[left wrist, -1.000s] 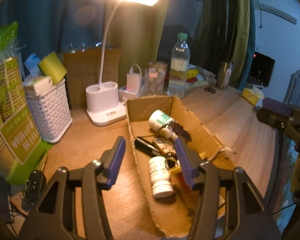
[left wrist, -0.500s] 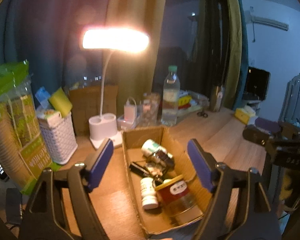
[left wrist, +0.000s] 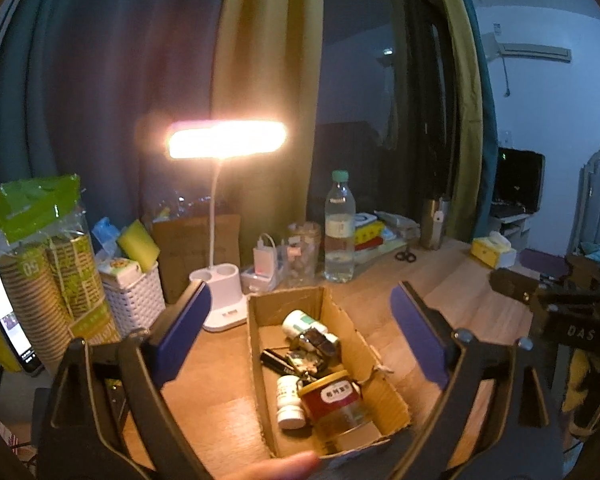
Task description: Organize rigid objects
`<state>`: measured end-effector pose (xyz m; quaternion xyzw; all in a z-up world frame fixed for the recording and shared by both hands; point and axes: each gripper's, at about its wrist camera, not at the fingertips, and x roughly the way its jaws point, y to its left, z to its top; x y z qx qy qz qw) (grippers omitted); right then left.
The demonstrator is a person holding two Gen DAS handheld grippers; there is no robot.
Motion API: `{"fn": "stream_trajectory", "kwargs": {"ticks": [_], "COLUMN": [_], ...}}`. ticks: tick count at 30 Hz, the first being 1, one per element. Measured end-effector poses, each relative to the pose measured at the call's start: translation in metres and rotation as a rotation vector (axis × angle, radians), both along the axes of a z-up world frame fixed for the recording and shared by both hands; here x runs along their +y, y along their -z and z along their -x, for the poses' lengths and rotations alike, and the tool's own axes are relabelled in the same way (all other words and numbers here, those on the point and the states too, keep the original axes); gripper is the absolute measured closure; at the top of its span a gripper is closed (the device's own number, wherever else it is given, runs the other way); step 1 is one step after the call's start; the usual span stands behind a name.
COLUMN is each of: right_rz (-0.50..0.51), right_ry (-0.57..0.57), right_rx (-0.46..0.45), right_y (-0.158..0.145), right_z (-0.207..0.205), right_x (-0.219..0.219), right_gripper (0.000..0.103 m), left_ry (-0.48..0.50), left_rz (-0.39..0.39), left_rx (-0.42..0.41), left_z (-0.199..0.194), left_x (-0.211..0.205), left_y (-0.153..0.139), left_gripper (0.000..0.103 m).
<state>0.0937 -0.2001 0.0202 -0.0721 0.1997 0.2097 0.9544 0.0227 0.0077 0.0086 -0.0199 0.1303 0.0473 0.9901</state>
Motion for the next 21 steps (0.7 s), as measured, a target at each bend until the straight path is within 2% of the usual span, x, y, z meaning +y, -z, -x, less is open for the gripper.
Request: {"fn": "stream_trajectory", "kwargs": {"ticks": [21], "right_rz": [-0.02], "right_ry": [0.013], "right_rx": [-0.019], "right_y": [-0.004], "right_z": [0.008], "right_x": [-0.011], "right_gripper": [0.03], "left_ry": [0.006], "left_rz": [-0.015], "left_rx": [-0.02], "left_z": [0.008], "left_x": [-0.017], "left_y": [-0.005], "left_gripper": [0.01]}}
